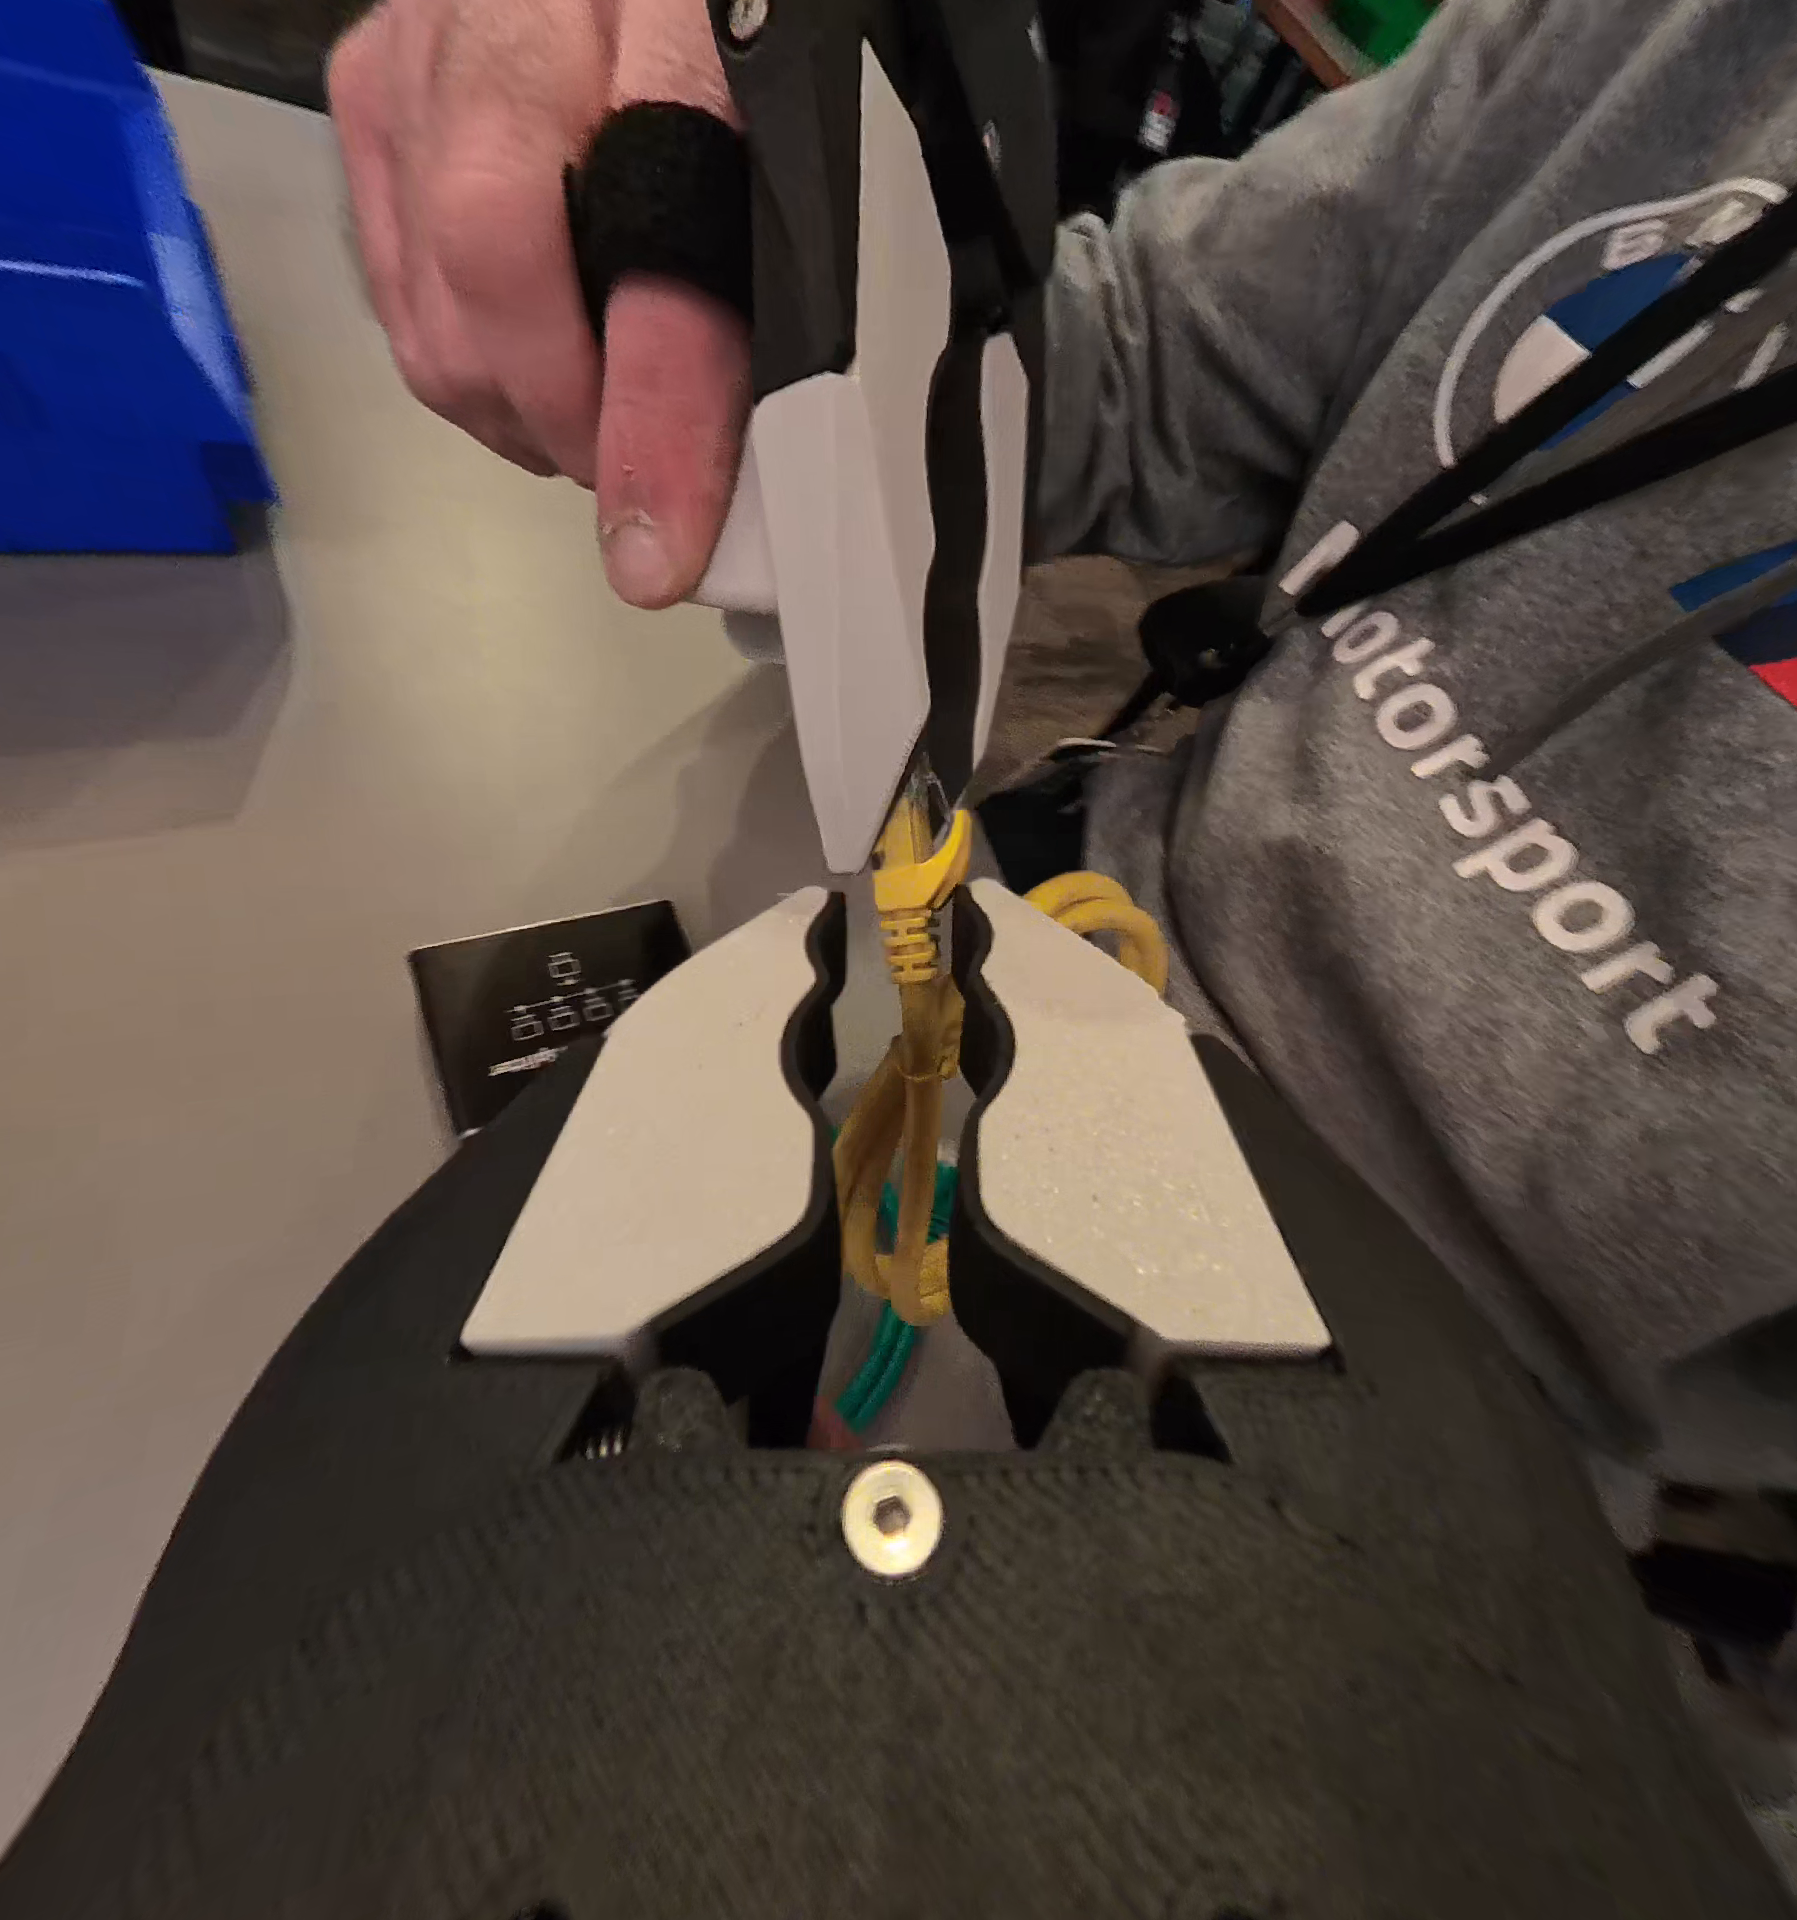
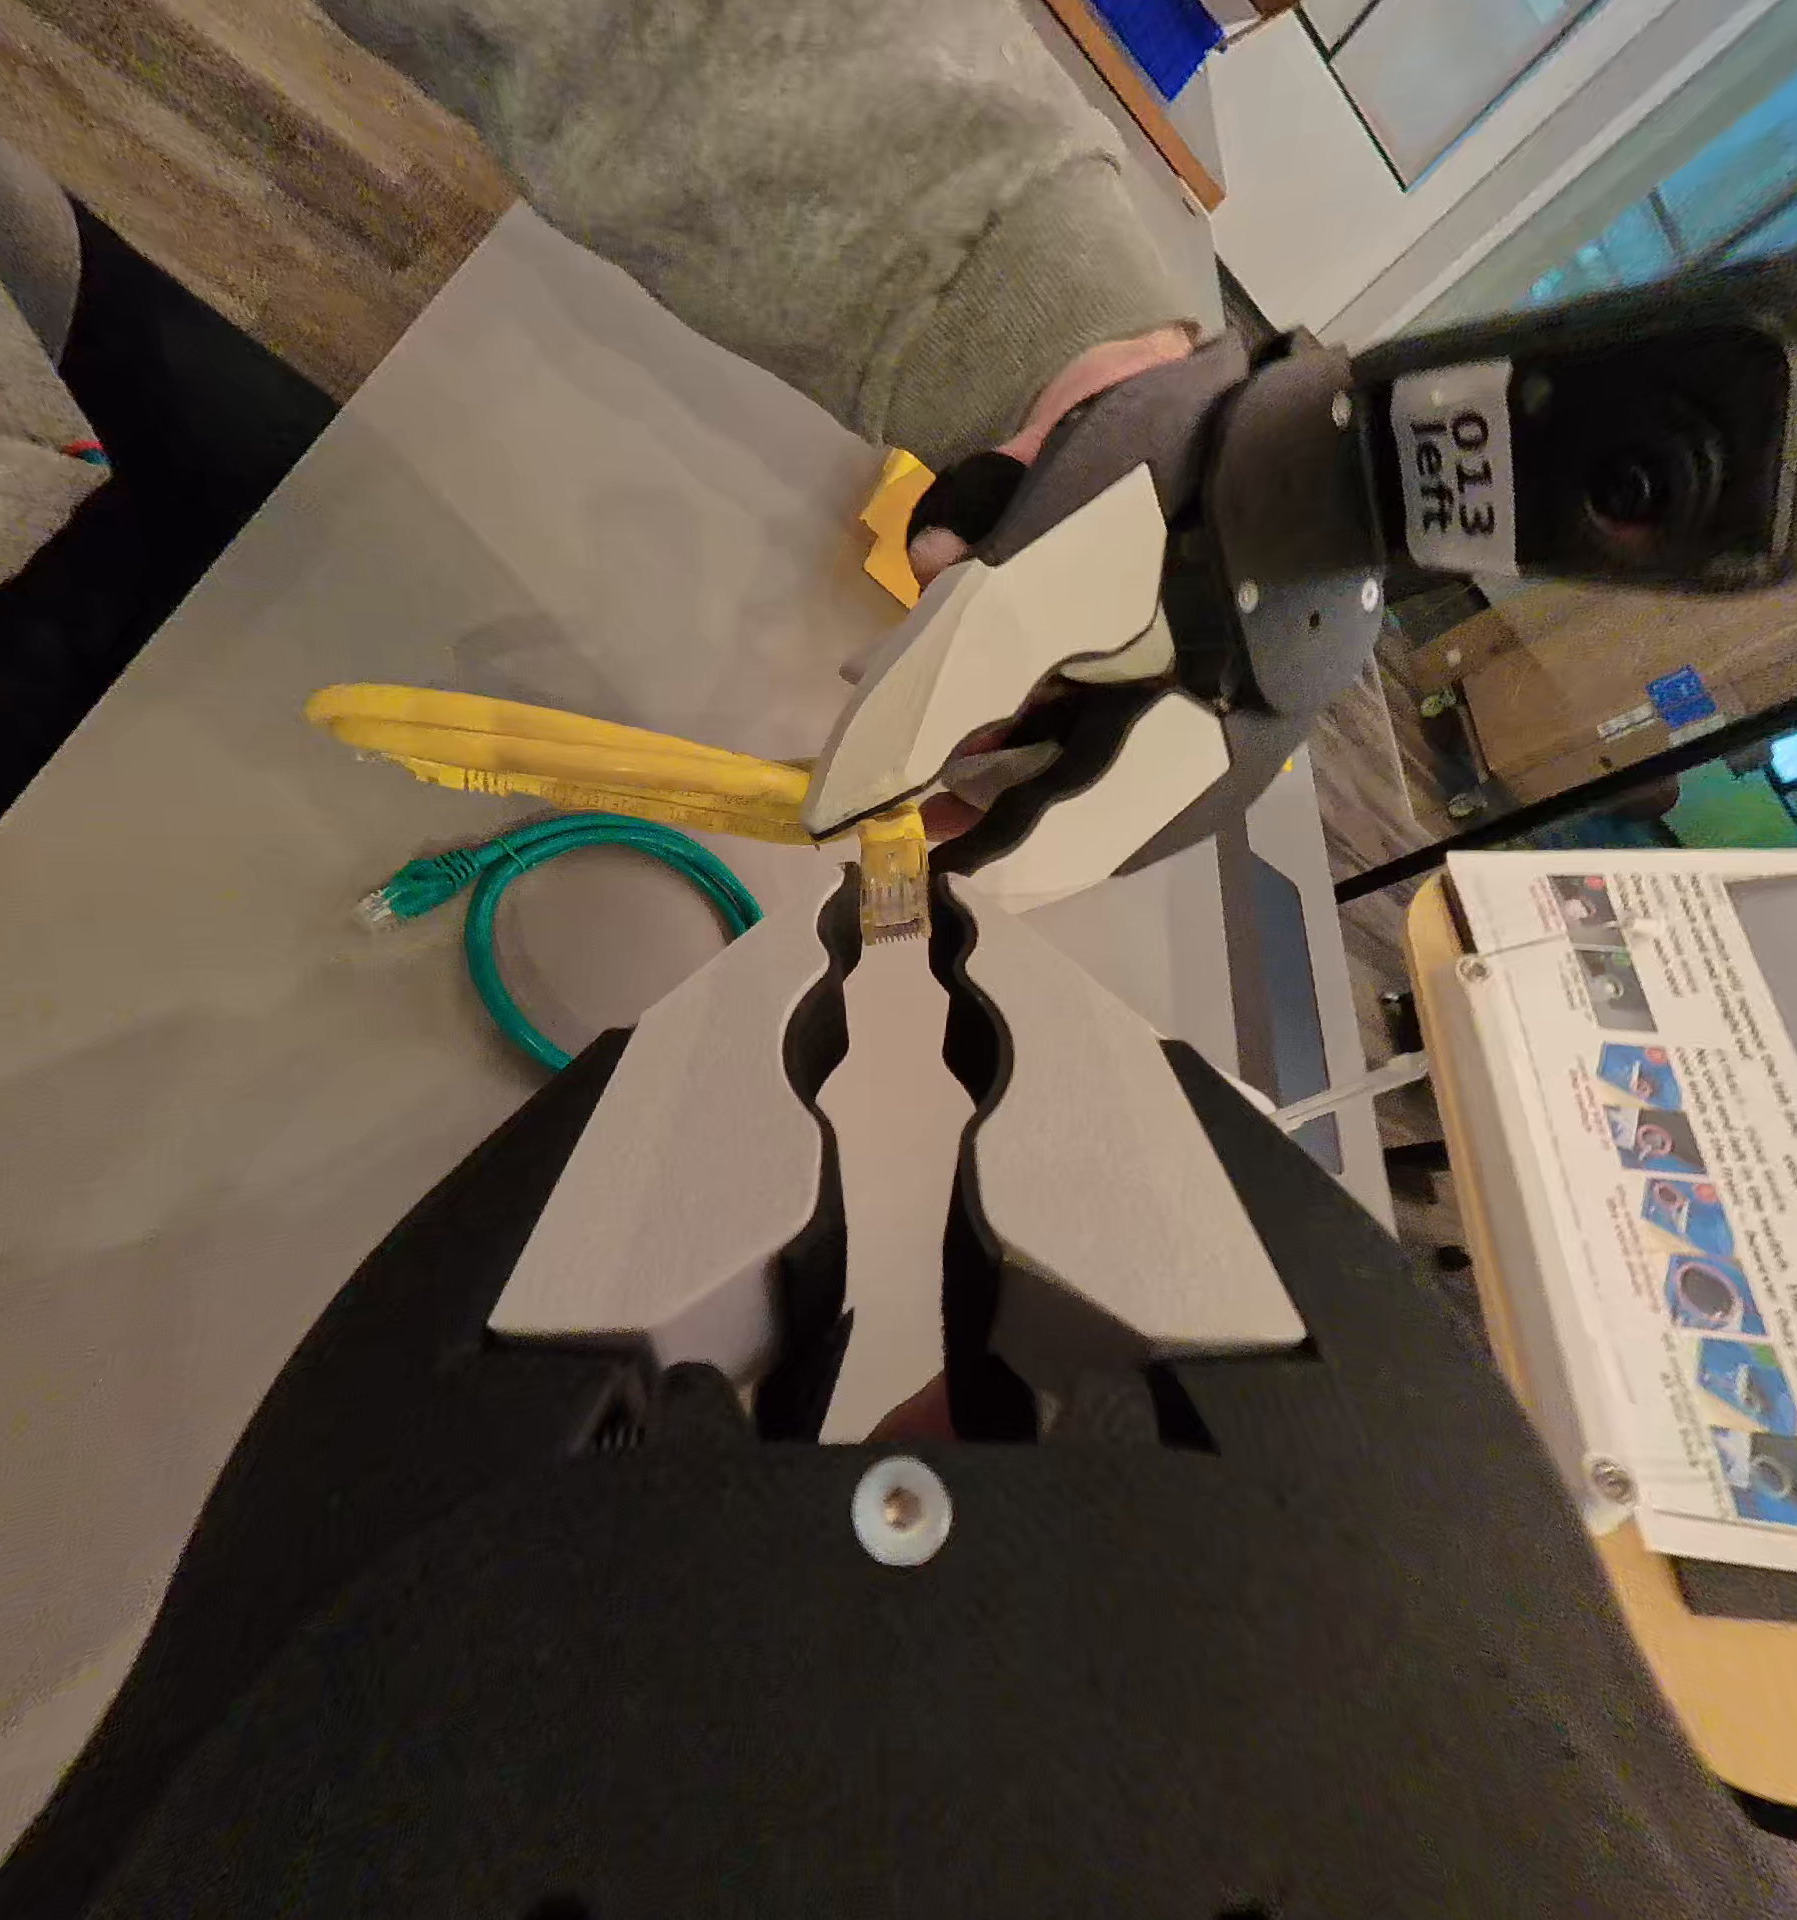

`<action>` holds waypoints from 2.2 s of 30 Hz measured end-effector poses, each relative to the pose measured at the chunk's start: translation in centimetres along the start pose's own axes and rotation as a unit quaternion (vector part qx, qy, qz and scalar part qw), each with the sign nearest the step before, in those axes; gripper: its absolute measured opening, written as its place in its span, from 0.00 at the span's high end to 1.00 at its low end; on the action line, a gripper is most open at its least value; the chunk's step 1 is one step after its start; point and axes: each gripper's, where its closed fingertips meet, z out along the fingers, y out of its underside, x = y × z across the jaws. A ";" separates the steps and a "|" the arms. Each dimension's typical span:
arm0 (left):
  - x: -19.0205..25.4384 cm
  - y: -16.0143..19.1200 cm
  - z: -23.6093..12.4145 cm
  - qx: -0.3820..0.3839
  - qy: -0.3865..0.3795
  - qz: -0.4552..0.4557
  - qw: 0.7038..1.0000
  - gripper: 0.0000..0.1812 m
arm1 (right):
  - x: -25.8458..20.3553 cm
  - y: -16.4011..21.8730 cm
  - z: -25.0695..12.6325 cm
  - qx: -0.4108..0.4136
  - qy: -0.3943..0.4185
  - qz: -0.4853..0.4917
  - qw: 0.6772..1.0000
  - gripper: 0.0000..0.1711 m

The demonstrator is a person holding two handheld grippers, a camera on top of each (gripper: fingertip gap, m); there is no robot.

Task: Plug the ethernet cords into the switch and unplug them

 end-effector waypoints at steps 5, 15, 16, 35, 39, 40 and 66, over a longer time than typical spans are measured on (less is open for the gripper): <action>-2.2 -0.7 -1.0 0.011 -0.145 0.038 0.989 0.77 | 0.9 1.1 -0.1 0.024 0.013 0.090 0.996 0.94; -3.0 -2.4 -1.6 -0.016 -0.336 0.084 0.938 0.60 | 2.1 3.0 0.7 0.043 0.070 0.222 0.972 0.94; -3.5 -2.4 -1.8 -0.029 -0.369 0.093 0.924 0.60 | 2.2 3.2 0.8 0.035 0.079 0.223 0.971 0.94; -4.2 -2.2 -1.6 -0.088 -0.488 0.286 0.820 0.87 | 2.4 1.6 -0.7 0.232 0.007 0.421 0.877 0.94; -4.0 -2.4 -1.4 -0.049 -0.474 0.263 0.839 0.86 | 2.2 1.4 -1.0 0.257 -0.013 0.419 0.871 0.94; -3.9 -2.3 -1.2 -0.039 -0.460 0.248 0.852 0.86 | 2.0 1.2 -1.1 0.261 -0.018 0.412 0.873 0.94; -2.0 -4.4 -1.1 0.159 -0.421 0.229 0.863 0.93 | 2.3 -0.5 -2.8 0.396 -0.111 0.438 0.799 0.94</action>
